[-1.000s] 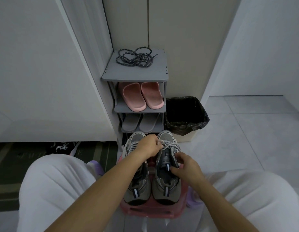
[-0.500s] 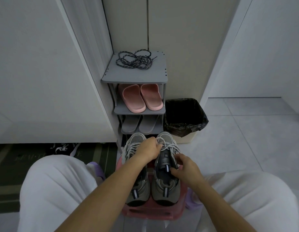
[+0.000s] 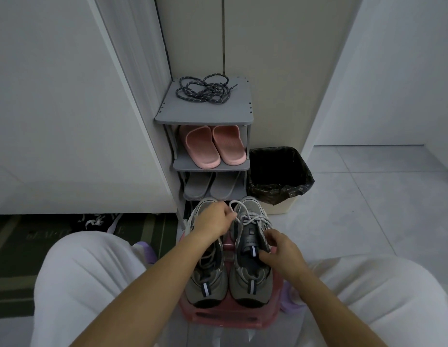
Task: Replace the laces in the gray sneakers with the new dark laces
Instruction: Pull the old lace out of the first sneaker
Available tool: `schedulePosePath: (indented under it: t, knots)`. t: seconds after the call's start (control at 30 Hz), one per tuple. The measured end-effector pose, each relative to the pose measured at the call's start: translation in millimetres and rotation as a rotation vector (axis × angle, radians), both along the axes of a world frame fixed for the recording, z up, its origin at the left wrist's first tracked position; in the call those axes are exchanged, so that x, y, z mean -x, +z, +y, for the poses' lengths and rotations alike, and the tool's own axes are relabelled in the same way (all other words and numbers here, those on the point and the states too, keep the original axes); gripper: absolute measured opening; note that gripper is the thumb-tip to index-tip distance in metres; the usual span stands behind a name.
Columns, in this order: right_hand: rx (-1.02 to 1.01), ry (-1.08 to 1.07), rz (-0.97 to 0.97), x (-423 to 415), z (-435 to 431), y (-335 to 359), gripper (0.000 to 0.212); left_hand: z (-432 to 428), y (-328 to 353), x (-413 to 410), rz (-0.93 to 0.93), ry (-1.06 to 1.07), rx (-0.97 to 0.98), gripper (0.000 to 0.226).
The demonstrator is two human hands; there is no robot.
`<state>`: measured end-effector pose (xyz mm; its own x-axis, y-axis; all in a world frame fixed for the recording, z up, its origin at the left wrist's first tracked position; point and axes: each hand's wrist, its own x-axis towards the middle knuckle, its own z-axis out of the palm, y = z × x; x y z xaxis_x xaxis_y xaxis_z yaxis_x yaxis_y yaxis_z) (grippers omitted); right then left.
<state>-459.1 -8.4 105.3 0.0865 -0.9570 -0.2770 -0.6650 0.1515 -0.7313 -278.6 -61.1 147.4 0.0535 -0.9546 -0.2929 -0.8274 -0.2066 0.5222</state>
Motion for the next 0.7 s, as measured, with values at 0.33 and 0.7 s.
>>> schedulePosePath:
  t: [0.33,0.7]
  knots:
    - [0.009,0.006,0.016,0.0,0.7,0.6,0.048,-0.3,-4.2,3.1,-0.016,0.048,0.13,0.02]
    - [0.011,0.004,0.013,-1.2,-0.4,-0.2,0.047,-3.2,10.9,-10.5,-0.005,-0.199,0.409,0.017]
